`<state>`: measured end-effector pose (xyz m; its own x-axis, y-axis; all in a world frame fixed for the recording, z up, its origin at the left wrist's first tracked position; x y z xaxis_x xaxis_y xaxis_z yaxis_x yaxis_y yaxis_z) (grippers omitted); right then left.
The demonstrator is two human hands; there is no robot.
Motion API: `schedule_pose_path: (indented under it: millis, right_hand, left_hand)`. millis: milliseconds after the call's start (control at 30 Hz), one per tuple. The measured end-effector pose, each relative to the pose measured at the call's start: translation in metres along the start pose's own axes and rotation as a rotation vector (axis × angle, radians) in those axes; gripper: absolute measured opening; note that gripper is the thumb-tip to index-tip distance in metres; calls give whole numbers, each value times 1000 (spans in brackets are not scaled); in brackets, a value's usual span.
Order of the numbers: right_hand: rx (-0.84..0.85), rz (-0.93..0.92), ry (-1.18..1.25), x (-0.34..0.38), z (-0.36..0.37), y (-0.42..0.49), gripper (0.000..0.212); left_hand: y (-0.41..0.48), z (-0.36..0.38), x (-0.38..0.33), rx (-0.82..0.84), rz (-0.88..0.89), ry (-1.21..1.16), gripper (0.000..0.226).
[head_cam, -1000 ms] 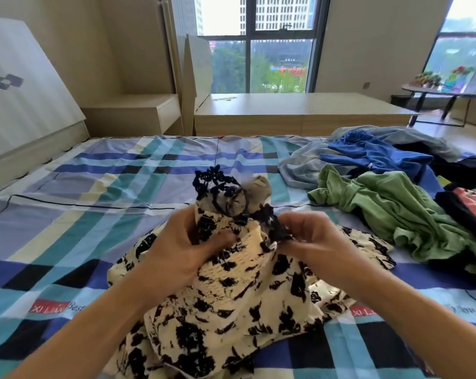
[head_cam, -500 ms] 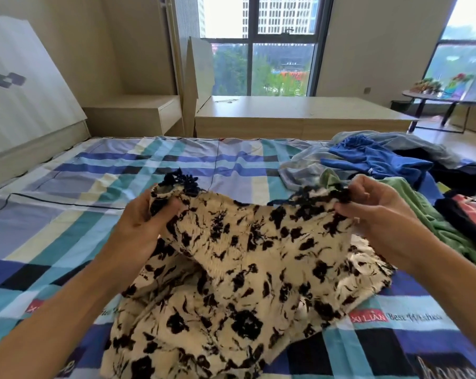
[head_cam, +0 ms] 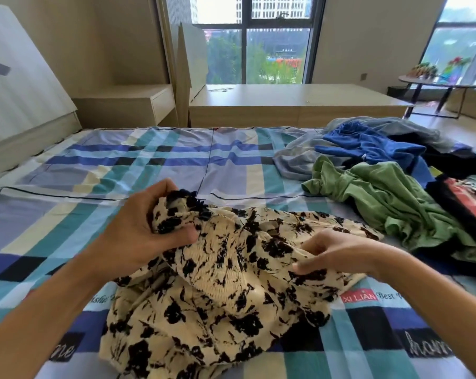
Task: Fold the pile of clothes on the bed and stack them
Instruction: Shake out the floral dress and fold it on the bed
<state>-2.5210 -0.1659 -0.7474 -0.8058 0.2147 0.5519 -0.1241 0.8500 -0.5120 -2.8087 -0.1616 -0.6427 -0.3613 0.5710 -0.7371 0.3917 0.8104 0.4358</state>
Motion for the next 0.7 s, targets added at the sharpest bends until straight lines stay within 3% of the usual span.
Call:
schedule_pose_path:
  millis: [100, 233, 400, 533, 600, 700]
  right_hand:
    - [-82, -11, 136, 7, 9, 1, 65]
    - [-96, 70, 253, 6, 36, 11, 57]
    - [-201, -21, 401, 6, 14, 14, 9]
    - [-378, -234, 548, 4, -43, -9, 31]
    - [-319, -340, 825, -4, -58, -15, 37]
    - [-96, -406, 1106, -10, -62, -19, 37]
  left_hand:
    - [-3, 16, -8, 125, 60, 102, 37]
    - [-15, 53, -17, 264, 153, 201, 38]
    - [-27, 84, -20, 526, 185, 172, 34]
    - [-26, 81, -3, 556, 140, 323, 43]
    - [-25, 78, 7, 547, 72, 388, 55]
    - [-27, 77, 20, 573, -35, 509, 94]
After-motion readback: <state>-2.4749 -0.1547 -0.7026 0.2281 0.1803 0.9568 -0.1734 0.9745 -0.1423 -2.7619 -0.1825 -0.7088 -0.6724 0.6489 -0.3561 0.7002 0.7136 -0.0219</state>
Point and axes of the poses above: each hand's wrist, its own y-axis towards the middle knuckle, its own z-axis out of the palm, x = y × z, the point moved 7 cm from there along y, towards the middle knuckle, and after that the axes turned 7 degrees about z, right-handed, at the moved point
